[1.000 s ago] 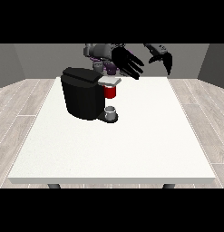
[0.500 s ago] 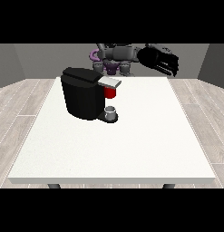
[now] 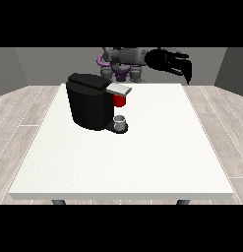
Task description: Insert the coffee pod into the coffee machine and close the lid
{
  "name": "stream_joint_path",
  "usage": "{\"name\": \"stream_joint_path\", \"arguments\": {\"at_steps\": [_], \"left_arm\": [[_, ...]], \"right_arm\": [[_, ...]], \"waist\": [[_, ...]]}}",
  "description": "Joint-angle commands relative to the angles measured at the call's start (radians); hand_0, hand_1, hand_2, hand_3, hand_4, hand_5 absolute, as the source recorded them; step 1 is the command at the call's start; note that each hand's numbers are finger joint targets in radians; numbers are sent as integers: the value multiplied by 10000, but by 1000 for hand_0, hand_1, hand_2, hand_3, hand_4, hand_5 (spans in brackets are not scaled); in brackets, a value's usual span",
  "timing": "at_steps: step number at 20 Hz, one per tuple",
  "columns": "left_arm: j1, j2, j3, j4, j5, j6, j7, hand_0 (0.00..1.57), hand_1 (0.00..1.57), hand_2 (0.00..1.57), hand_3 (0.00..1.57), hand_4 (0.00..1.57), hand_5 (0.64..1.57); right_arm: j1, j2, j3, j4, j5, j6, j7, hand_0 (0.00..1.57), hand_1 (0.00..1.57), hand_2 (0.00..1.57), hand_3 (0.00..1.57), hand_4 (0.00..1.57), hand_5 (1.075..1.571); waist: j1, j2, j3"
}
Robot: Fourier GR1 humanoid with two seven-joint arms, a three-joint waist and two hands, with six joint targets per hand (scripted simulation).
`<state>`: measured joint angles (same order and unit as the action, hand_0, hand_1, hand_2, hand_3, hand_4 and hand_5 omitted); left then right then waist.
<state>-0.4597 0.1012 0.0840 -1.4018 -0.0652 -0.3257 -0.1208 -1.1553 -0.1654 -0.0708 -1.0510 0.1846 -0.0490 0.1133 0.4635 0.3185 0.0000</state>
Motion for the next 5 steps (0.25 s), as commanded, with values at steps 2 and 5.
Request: {"name": "stream_joint_path", "arguments": {"at_steps": [2, 5], "left_arm": [[1015, -131, 68, -78, 229, -32, 154, 0, 0, 0, 0, 248, 1571], [865, 144, 454, 471, 162, 161, 40, 0, 0, 0, 0, 266, 1571]], "right_arm": [[1542, 1397, 847, -118, 41, -69, -1162, 0, 0, 0, 0, 181, 1571], [1614, 1611, 1258, -338, -482, 35, -1077, 0, 0, 0, 0, 259, 1571]], "waist": [[-671, -1157, 1], [-1421, -1447, -1]]}}
